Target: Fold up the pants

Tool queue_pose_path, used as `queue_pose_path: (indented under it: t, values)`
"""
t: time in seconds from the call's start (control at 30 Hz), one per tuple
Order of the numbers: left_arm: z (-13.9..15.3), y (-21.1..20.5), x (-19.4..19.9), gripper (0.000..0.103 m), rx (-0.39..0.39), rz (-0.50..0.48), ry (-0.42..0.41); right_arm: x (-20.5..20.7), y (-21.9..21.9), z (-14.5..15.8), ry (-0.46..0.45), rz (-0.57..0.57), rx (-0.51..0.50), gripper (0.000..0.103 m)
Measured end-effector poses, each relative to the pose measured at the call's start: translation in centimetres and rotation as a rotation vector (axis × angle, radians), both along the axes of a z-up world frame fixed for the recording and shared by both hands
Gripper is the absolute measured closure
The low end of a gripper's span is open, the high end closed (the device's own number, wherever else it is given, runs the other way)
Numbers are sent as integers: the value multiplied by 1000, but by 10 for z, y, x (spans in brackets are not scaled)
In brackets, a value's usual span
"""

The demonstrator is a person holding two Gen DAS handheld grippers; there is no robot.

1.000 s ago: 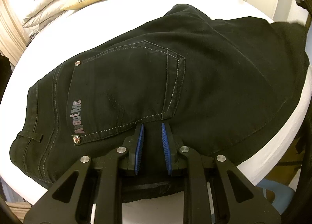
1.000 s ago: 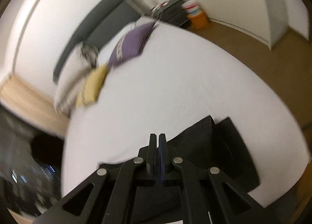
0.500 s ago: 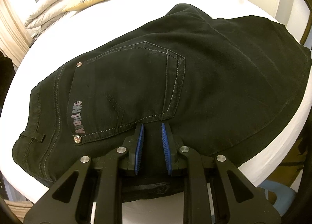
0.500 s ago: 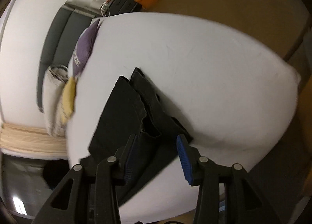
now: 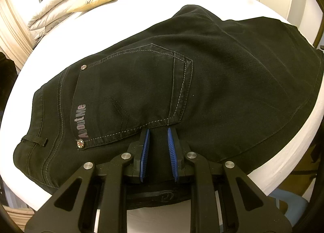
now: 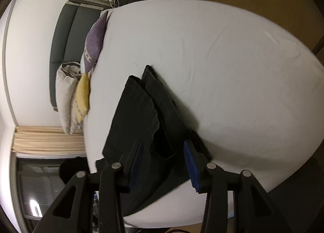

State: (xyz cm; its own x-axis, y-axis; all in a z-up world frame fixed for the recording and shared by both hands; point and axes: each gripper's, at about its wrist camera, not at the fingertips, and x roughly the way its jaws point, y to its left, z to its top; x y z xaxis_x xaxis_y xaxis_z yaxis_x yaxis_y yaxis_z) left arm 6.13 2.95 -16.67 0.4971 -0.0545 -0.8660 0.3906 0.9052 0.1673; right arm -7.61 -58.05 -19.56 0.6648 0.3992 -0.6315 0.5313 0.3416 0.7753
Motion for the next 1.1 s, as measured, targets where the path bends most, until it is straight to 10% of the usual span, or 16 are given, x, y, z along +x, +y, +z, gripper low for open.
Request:
queue_pose_path:
  t: [0.67,1.1]
  values:
    - [1,1,-1,85,-4,4,-6,17,8,-37,-87,-52,224,93]
    - [8,-19,-3,85,44,29,-31,1,9,-2,-124,-97,25,96]
